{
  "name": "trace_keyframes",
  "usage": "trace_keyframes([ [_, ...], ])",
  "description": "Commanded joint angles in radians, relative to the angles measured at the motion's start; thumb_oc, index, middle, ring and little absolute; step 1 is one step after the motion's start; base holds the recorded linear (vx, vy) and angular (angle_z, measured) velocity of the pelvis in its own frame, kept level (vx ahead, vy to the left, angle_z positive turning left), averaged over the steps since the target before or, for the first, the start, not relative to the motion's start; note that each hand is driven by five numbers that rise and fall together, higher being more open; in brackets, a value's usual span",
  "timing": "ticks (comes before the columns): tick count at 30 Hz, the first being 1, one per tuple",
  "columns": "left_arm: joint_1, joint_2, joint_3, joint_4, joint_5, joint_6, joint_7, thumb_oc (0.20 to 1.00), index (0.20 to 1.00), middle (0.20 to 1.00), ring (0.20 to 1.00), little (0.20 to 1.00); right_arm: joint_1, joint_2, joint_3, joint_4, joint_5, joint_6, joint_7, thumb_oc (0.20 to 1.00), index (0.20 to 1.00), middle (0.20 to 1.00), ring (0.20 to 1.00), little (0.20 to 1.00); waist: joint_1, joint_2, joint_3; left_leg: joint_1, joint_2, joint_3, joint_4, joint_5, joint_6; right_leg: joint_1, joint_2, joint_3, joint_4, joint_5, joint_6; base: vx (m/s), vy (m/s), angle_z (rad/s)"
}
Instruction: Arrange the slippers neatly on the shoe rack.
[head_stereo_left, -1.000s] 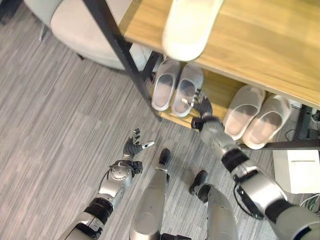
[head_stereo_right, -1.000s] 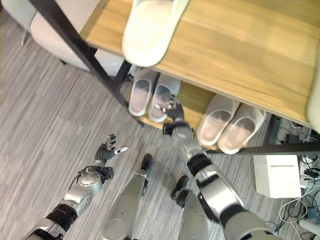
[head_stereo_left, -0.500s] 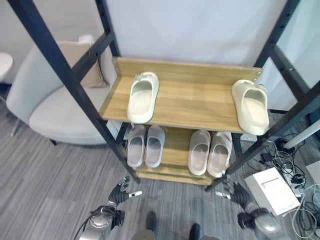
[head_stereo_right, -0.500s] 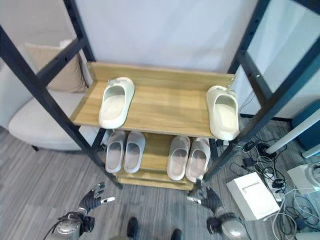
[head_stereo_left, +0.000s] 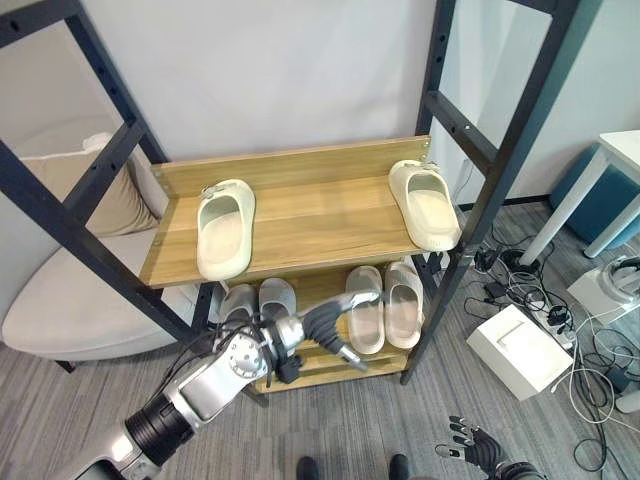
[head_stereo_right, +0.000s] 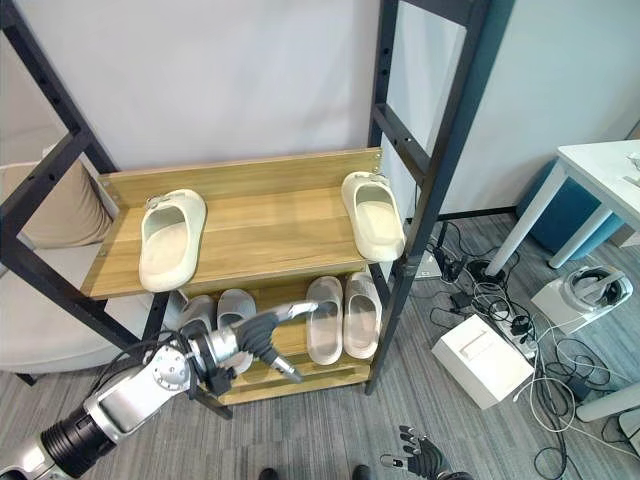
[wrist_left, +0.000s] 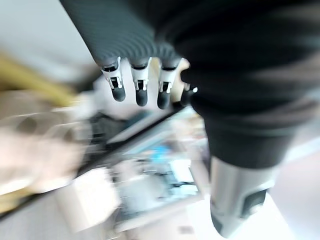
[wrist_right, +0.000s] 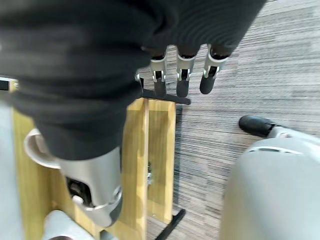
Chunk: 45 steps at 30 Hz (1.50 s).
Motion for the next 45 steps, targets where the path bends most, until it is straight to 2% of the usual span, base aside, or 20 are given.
trace_keyframes([
  [1, -0.095, -0.014, 0.074, -0.016, -0.268, -0.04, 0.001, 1.0, 1.0, 1.0, 1.0, 1.0, -0.061, -0.016, -0.012, -0.065, -0.015, -0.034, -0.001, 1.0, 1.0, 1.0, 1.0, 1.0, -0.001, -0.036, 0.029, 0.04, -0.008, -0.01, 0.001, -0.032, -0.029, 0.028, -0.049, -0.028, 0.008, -0.029, 0.082, 0.05, -0.055, -0.02],
  [2, -0.097, -0.034, 0.142, -0.045, -0.331, -0.058, 0.044, 1.0, 1.0, 1.0, 1.0, 1.0, -0.053, -0.007, -0.008, -0.083, -0.006, -0.034, 0.0, 1.0, 1.0, 1.0, 1.0, 1.0, 0.004, -0.036, 0.028, 0.043, -0.009, -0.016, 0.001, -0.031, -0.03, 0.035, -0.049, -0.033, 0.006, -0.031, 0.081, 0.03, -0.037, 0.03],
  [3, -0.094, -0.034, 0.144, -0.048, -0.331, -0.057, 0.044, 1.0, 1.0, 1.0, 1.0, 1.0, -0.053, -0.007, -0.007, -0.083, -0.006, -0.034, 0.0, 1.0, 1.0, 1.0, 1.0, 1.0, 0.003, -0.036, 0.029, 0.044, -0.009, -0.017, 0.001, -0.031, -0.03, 0.036, -0.049, -0.033, 0.006, -0.032, 0.081, 0.04, -0.047, 0.08],
  [4, -0.071, -0.084, 0.284, -0.061, -0.324, -0.091, 0.14, 1.0, 1.0, 1.0, 1.0, 1.0, -0.032, 0.018, -0.003, -0.106, 0.004, -0.033, 0.005, 1.0, 1.0, 1.0, 1.0, 1.0, 0.016, -0.041, 0.026, 0.045, -0.008, -0.024, 0.001, -0.032, -0.033, 0.044, -0.048, -0.043, 0.004, -0.036, 0.076, 0.03, -0.029, 0.14],
  [6, -0.059, -0.101, 0.319, -0.06, -0.305, -0.101, 0.171, 1.0, 1.0, 1.0, 1.0, 1.0, -0.027, 0.024, -0.001, -0.109, 0.005, -0.033, 0.006, 1.0, 1.0, 1.0, 1.0, 1.0, 0.017, -0.042, 0.027, 0.047, -0.008, -0.027, 0.001, -0.033, -0.033, 0.048, -0.047, -0.046, 0.004, -0.038, 0.075, 0.03, -0.033, 0.2],
  [9, -0.068, -0.119, 0.467, -0.006, -0.077, -0.135, 0.336, 1.0, 1.0, 1.0, 1.0, 1.0, -0.012, 0.045, 0.005, -0.105, 0.009, -0.032, 0.013, 1.0, 1.0, 1.0, 1.0, 1.0, 0.026, -0.048, 0.023, 0.051, -0.005, -0.032, 0.001, -0.038, -0.036, 0.058, -0.043, -0.05, 0.002, -0.046, 0.07, 0.04, -0.029, 0.11],
  [10, -0.071, -0.118, 0.486, -0.001, -0.018, -0.141, 0.36, 1.0, 1.0, 1.0, 1.0, 1.0, -0.013, 0.048, 0.006, -0.096, 0.006, -0.033, 0.015, 1.0, 1.0, 1.0, 1.0, 1.0, 0.026, -0.05, 0.022, 0.052, -0.004, -0.032, 0.001, -0.039, -0.037, 0.06, -0.042, -0.05, 0.001, -0.048, 0.069, 0.05, -0.035, 0.03],
  [11, -0.084, -0.095, 0.544, 0.036, 0.161, -0.133, 0.464, 1.0, 1.0, 1.0, 1.0, 1.0, -0.017, 0.052, 0.01, -0.085, 0.002, -0.039, 0.014, 1.0, 1.0, 1.0, 1.0, 1.0, 0.031, -0.053, 0.019, 0.053, -0.002, -0.032, 0.001, -0.041, -0.04, 0.063, -0.04, -0.051, 0.001, -0.052, 0.068, 0.03, -0.025, 0.01],
  [12, -0.084, -0.096, 0.543, 0.037, 0.167, -0.133, 0.468, 1.0, 1.0, 1.0, 1.0, 1.0, -0.019, 0.052, 0.012, -0.083, 0.002, -0.04, 0.014, 1.0, 1.0, 1.0, 1.0, 1.0, 0.03, -0.053, 0.02, 0.053, -0.002, -0.032, 0.001, -0.041, -0.04, 0.064, -0.04, -0.051, 0.001, -0.052, 0.068, 0.03, -0.026, 0.02],
  [14, -0.106, -0.055, 0.562, 0.104, 0.33, -0.102, 0.54, 1.0, 1.0, 1.0, 1.0, 1.0, -0.027, 0.05, 0.019, -0.075, 0.003, -0.045, 0.011, 1.0, 1.0, 1.0, 1.0, 1.0, 0.031, -0.055, 0.016, 0.056, 0.0, -0.03, 0.001, -0.043, -0.04, 0.066, -0.039, -0.052, 0.0, -0.054, 0.069, 0.02, -0.006, 0.02],
  [17, -0.154, -0.005, 0.553, 0.189, 0.436, -0.088, 0.594, 1.0, 1.0, 1.0, 1.0, 1.0, -0.041, 0.04, 0.024, -0.076, 0.014, -0.05, 0.006, 1.0, 1.0, 1.0, 1.0, 1.0, 0.029, -0.053, 0.015, 0.059, 0.001, -0.026, 0.001, -0.044, -0.04, 0.067, -0.037, -0.049, 0.0, -0.057, 0.069, 0.0, 0.0, 0.0],
  [20, -0.186, 0.03, 0.537, 0.295, 0.473, -0.068, 0.627, 1.0, 1.0, 1.0, 1.0, 1.0, -0.047, 0.033, 0.034, -0.078, 0.018, -0.054, 0.008, 1.0, 1.0, 1.0, 1.0, 1.0, 0.024, -0.052, 0.013, 0.063, 0.002, -0.022, 0.001, -0.045, -0.04, 0.067, -0.036, -0.044, 0.0, -0.057, 0.07, 0.01, 0.0, -0.02],
  [21, -0.22, 0.057, 0.512, 0.396, 0.509, -0.038, 0.648, 1.0, 1.0, 1.0, 1.0, 1.0, -0.056, 0.027, 0.045, -0.078, 0.023, -0.059, 0.008, 1.0, 1.0, 1.0, 1.0, 1.0, 0.018, -0.049, 0.013, 0.064, 0.003, -0.017, 0.001, -0.045, -0.04, 0.065, -0.034, -0.039, 0.0, -0.057, 0.071, 0.02, -0.003, -0.08],
  [23, -0.243, 0.083, 0.489, 0.483, 0.548, -0.013, 0.666, 1.0, 1.0, 1.0, 1.0, 1.0, -0.059, 0.023, 0.053, -0.075, 0.024, -0.063, 0.01, 1.0, 1.0, 1.0, 1.0, 1.0, 0.013, -0.048, 0.013, 0.064, 0.004, -0.013, 0.001, -0.046, -0.04, 0.062, -0.033, -0.037, 0.0, -0.056, 0.072, 0.01, -0.001, -0.03],
  [27, -0.285, 0.101, 0.465, 0.578, 0.573, 0.011, 0.7, 1.0, 1.0, 1.0, 1.0, 1.0, -0.059, 0.02, 0.061, -0.079, 0.028, -0.07, 0.009, 1.0, 1.0, 1.0, 1.0, 1.0, 0.009, -0.051, 0.015, 0.061, 0.006, -0.01, 0.001, -0.044, -0.042, 0.057, -0.031, -0.036, 0.0, -0.055, 0.073, 0.0, -0.001, -0.01],
  [30, -0.351, 0.12, 0.427, 0.707, 0.619, 0.061, 0.736, 1.0, 1.0, 1.0, 1.0, 1.0, -0.065, 0.013, 0.076, -0.08, 0.038, -0.082, 0.003, 1.0, 1.0, 1.0, 1.0, 1.0, -0.003, -0.052, 0.018, 0.055, 0.01, -0.005, 0.001, -0.042, -0.043, 0.048, -0.028, -0.027, 0.0, -0.054, 0.074, 0.0, 0.0, 0.0],
  [37, -0.473, 0.186, 0.335, 0.964, 0.647, 0.122, 0.77, 1.0, 1.0, 1.0, 1.0, 1.0, -0.065, 0.001, 0.103, -0.093, 0.058, -0.103, 0.0, 1.0, 1.0, 1.0, 1.0, 1.0, -0.024, -0.055, 0.023, 0.054, 0.015, 0.019, 0.001, -0.042, -0.044, 0.029, -0.021, -0.003, 0.0, -0.047, 0.078, 0.01, -0.002, -0.13],
  [43, -0.56, 0.207, 0.216, 1.135, 0.704, 0.149, 0.734, 1.0, 1.0, 1.0, 1.0, 1.0, -0.059, -0.009, 0.109, -0.103, 0.066, -0.115, -0.004, 1.0, 1.0, 1.0, 1.0, 1.0, -0.038, -0.058, 0.029, 0.051, 0.019, 0.031, 0.001, -0.041, -0.045, 0.017, -0.017, 0.008, 0.0, -0.043, 0.081, 0.0, -0.002, -0.05],
  [44, -0.586, 0.2, 0.195, 1.167, 0.699, 0.156, 0.717, 0.818, 0.818, 0.818, 0.818, 0.818, -0.062, -0.015, 0.11, -0.108, 0.07, -0.118, -0.007, 1.0, 1.0, 1.0, 1.0, 1.0, -0.042, -0.058, 0.032, 0.049, 0.02, 0.034, 0.001, -0.041, -0.045, 0.011, -0.016, 0.013, 0.001, -0.041, 0.081, -0.01, 0.002, -0.14],
  [45, -0.59, 0.199, 0.192, 1.169, 0.699, 0.155, 0.717, 0.36, 0.36, 0.36, 0.36, 0.36, -0.062, -0.014, 0.109, -0.108, 0.07, -0.117, -0.007, 1.0, 1.0, 1.0, 1.0, 1.0, -0.041, -0.059, 0.032, 0.049, 0.02, 0.034, 0.001, -0.041, -0.045, 0.01, -0.016, 0.013, 0.001, -0.041, 0.081, -0.01, -0.004, -0.12],
])
